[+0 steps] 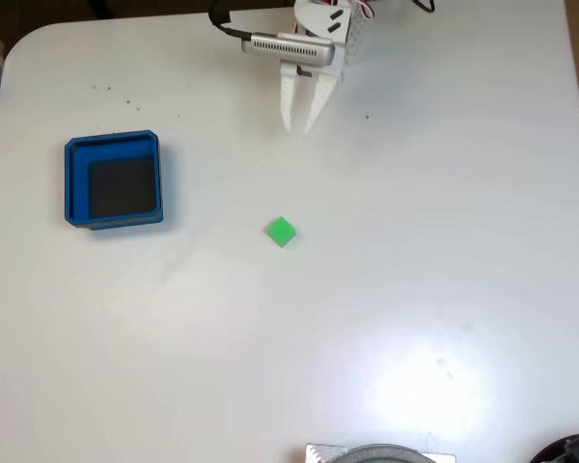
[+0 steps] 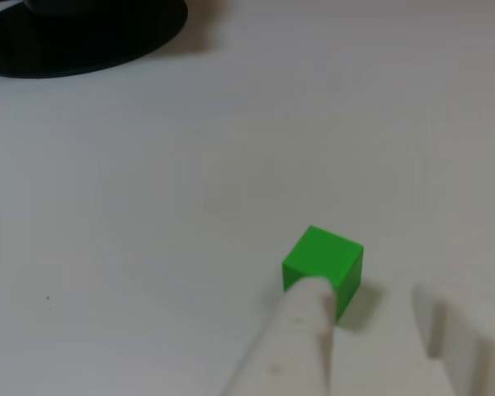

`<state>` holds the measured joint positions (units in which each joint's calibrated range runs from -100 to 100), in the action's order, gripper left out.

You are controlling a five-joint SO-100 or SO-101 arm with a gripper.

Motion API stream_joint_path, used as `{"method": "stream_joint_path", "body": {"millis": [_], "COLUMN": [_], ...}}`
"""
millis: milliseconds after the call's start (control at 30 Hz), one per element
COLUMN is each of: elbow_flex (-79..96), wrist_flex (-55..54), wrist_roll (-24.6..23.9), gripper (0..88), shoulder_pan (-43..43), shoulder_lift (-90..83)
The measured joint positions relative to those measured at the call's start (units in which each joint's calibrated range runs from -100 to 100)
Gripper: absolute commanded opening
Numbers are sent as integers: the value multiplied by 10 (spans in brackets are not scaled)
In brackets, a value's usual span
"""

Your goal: Pick up green cube and drop it in the blue box

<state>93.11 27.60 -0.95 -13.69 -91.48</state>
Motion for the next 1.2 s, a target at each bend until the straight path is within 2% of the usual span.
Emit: {"method": "stream_joint_path", "body": {"millis": [400, 867, 1200], "elbow_flex": [-298, -522, -753], "wrist_flex": [0, 10, 218], "wrist_roll": [0, 0, 0], "gripper": [28, 28, 28], "shoulder_pan": [0, 0, 0], "shoulder_lift": [311, 602, 776]}}
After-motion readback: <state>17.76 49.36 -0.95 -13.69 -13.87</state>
